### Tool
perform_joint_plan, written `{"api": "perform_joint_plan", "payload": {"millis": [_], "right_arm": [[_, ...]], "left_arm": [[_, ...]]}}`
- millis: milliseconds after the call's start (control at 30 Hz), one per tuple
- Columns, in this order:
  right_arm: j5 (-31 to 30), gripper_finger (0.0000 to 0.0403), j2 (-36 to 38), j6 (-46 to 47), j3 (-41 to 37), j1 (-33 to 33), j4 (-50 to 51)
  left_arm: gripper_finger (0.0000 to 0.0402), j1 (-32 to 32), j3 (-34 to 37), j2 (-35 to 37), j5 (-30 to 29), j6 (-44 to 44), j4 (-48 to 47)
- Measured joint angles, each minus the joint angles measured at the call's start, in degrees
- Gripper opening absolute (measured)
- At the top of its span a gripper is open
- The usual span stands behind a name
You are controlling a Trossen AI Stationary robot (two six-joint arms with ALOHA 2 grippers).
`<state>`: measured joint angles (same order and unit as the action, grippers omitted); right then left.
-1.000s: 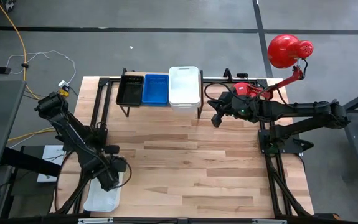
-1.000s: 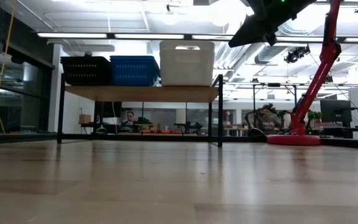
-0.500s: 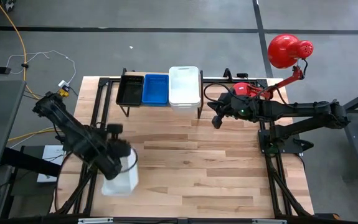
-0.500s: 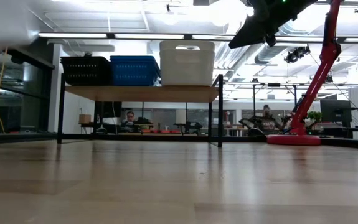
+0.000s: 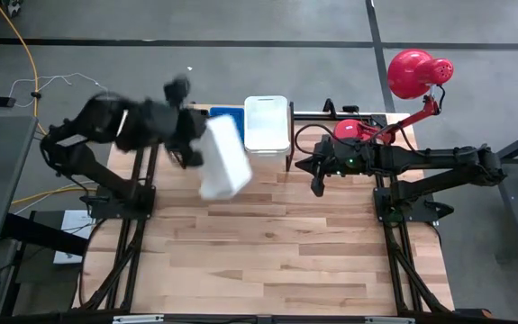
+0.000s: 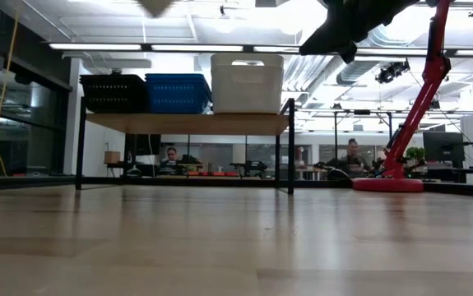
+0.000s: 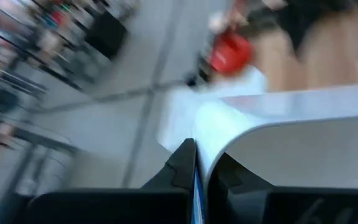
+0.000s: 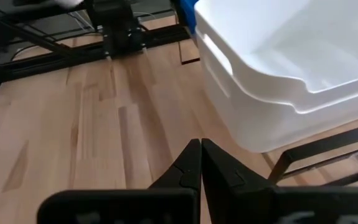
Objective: Stack baskets on shelf by color
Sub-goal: Stack the white bin on the white bin on the shelf
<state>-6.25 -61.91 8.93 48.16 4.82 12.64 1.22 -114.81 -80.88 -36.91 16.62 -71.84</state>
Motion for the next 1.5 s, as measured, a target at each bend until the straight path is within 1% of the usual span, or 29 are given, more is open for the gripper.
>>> {"api": "perform_joint_plan", "payload": {"millis": [100,167,200,267,367,467,533,667,767,900,1100,1333,1400,1500], "right_arm": [[0.2,0.0000,0.0,0.0,0.0,0.0,0.0],[0.3,0.0000,0.0,0.4,0.0,0.0,0.0],[0.3,0.0000,0.0,1.0,0.0,0.0,0.0],[0.3,0.0000,0.0,1.4,0.0,0.0,0.0],[0.2,0.0000,0.0,1.5,0.0,0.0,0.0],[0.1,0.0000,0.0,1.5,0.0,0.0,0.0],[0.1,0.0000,0.0,1.5,0.0,0.0,0.0],[-1.4,0.0000,0.0,2.8,0.0,0.0,0.0],[-2.3,0.0000,0.0,2.8,0.0,0.0,0.2],[-2.3,0.0000,0.0,3.0,0.0,0.0,0.4],[-2.5,0.0000,0.0,3.0,0.0,0.0,0.4],[-2.5,0.0000,0.0,2.8,0.0,0.0,0.4],[-2.5,0.0000,0.0,2.7,0.0,0.0,0.5],[-2.5,0.0000,0.0,2.8,0.0,0.0,0.5]], "left_arm": [[0.0000,7.0,-0.5,-0.6,3.2,9.1,10.9],[0.0000,11.0,-0.5,-1.7,5.7,12.6,17.4],[0.0000,13.1,-0.5,-2.4,7.1,13.7,19.2],[0.0000,16.7,-0.5,-3.8,9.8,16.1,22.0],[0.0000,20.9,-0.5,-6.3,12.1,18.3,24.1],[0.0000,24.1,-0.5,-9.2,13.9,20.5,25.2],[0.0000,25.5,-1.3,-11.3,16.4,21.7,25.3],[0.0000,27.4,-6.5,-15.4,22.0,22.5,24.0],[0.0000,28.0,-10.2,-18.5,22.9,24.0,21.2],[0.0000,28.1,-12.9,-21.9,22.8,25.5,18.2],[0.0000,28.0,-13.2,-23.6,22.6,26.7,17.7],[0.0000,27.6,-13.1,-23.6,22.0,27.1,17.6],[0.0004,27.5,-13.1,-23.6,21.3,27.4,17.6],[0.0020,27.5,-13.1,-23.6,21.2,28.2,17.6]]}}
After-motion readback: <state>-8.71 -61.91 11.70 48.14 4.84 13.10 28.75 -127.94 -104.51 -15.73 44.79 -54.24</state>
